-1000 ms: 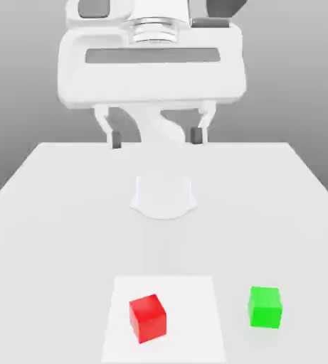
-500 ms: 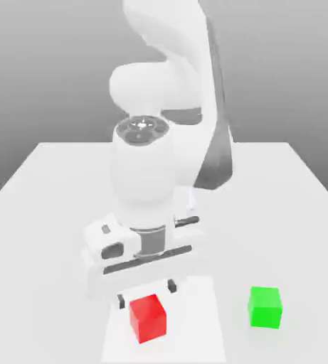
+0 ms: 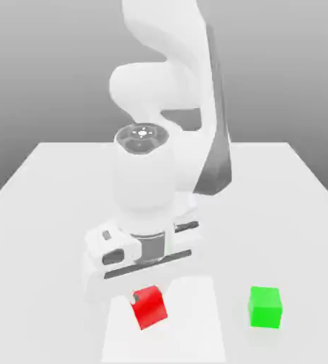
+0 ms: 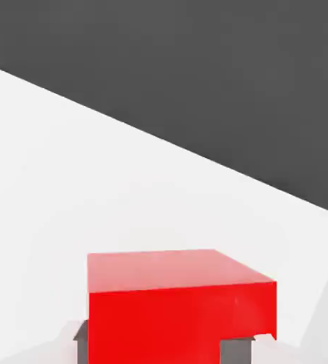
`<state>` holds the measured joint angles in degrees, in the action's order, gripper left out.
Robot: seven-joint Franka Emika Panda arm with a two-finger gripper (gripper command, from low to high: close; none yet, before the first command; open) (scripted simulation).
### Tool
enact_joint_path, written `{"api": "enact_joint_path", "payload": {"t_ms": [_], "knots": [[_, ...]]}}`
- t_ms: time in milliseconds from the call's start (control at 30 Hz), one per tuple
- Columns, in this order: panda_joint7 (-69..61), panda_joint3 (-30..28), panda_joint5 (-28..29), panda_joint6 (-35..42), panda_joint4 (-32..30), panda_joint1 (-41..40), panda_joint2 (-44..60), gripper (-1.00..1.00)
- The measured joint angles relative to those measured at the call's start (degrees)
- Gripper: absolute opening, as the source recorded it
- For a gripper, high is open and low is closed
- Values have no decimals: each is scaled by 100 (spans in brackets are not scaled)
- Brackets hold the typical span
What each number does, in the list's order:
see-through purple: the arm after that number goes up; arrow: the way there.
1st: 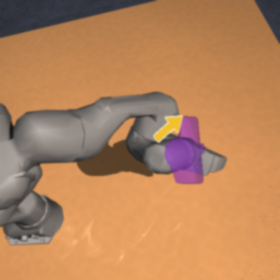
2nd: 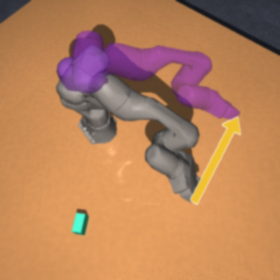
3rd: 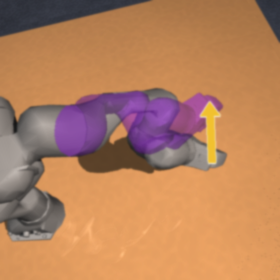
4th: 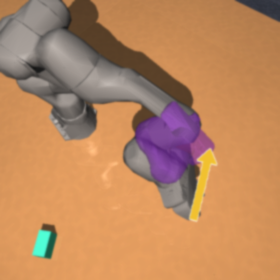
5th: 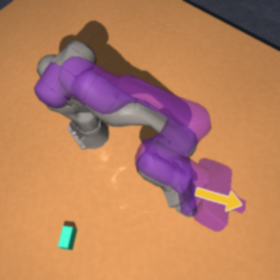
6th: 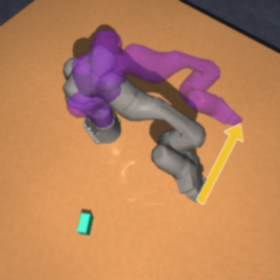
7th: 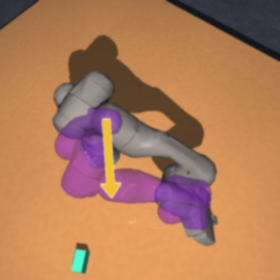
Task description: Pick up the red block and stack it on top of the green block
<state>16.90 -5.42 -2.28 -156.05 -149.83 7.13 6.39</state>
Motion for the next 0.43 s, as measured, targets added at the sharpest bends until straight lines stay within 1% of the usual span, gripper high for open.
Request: {"api": "enact_joint_path", "payload": {"t_ms": [67,167,200,333,367,433], "knots": [[103,316,71,175,-5,480,-181,-100],[277,782,188,461,9,1438,-459,-100],[315,814,220,413,16,1604,-406,-100],[400,764,318,-239,51,1565,280,-100],[418,749,340,-407,59,1574,455,100],[418,749,341,-406,59,1575,455,100]]}}
